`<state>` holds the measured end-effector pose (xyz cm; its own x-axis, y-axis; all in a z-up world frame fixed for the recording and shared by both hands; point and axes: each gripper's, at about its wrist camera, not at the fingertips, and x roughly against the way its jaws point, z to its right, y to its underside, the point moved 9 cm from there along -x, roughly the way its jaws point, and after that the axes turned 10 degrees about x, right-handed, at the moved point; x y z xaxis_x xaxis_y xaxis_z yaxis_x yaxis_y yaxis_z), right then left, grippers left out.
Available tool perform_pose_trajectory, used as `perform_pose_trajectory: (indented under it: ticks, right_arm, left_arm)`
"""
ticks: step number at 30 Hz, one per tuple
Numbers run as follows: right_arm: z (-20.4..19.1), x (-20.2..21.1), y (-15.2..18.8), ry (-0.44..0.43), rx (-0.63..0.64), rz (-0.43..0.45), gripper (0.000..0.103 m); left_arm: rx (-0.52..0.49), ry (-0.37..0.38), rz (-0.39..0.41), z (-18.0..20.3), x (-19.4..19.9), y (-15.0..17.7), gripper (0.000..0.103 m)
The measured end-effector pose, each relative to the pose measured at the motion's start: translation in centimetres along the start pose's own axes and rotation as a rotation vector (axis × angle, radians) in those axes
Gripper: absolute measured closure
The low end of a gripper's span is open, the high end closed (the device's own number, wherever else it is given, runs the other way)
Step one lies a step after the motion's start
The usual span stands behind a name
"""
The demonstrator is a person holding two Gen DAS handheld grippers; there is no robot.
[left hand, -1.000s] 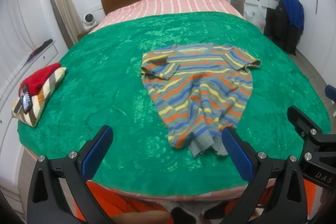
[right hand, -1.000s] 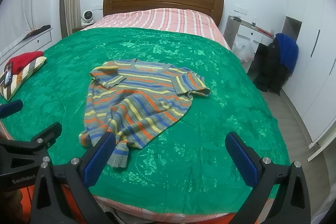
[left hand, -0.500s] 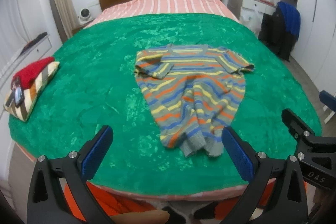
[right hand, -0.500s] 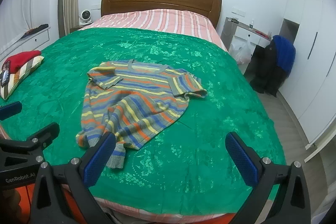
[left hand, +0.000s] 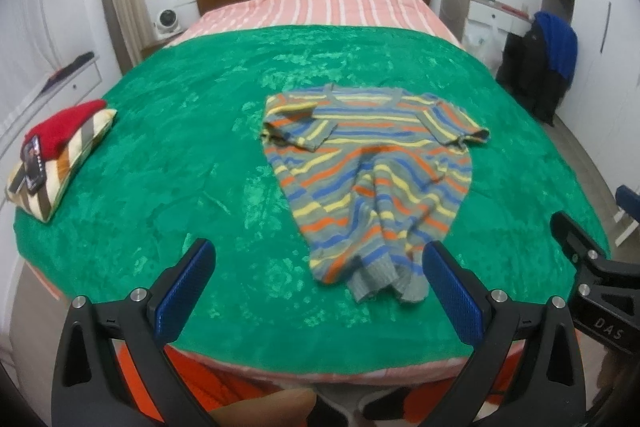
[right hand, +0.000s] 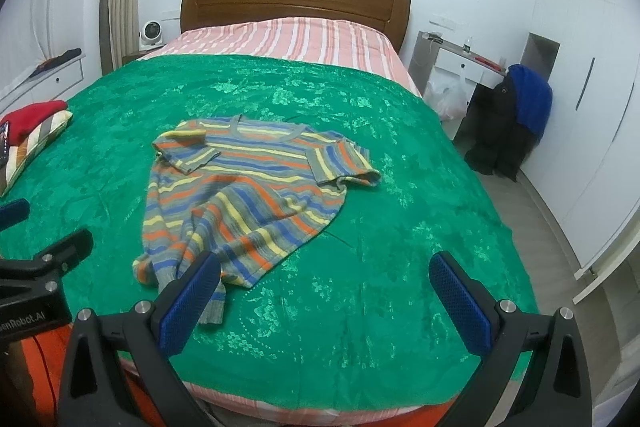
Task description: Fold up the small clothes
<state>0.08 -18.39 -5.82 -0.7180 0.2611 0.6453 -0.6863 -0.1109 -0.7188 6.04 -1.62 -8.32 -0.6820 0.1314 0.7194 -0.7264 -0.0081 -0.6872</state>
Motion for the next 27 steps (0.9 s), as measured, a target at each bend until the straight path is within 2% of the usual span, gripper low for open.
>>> perform_pose_trajectory:
  ticks: [27]
  right_arm:
    - [0.05,-0.43,0.35,0.037,0.025,-0.032,0.000]
  left_arm:
    - [-0.011,-0.039,-0.009,-0.55,-0.37,0.59,0.000]
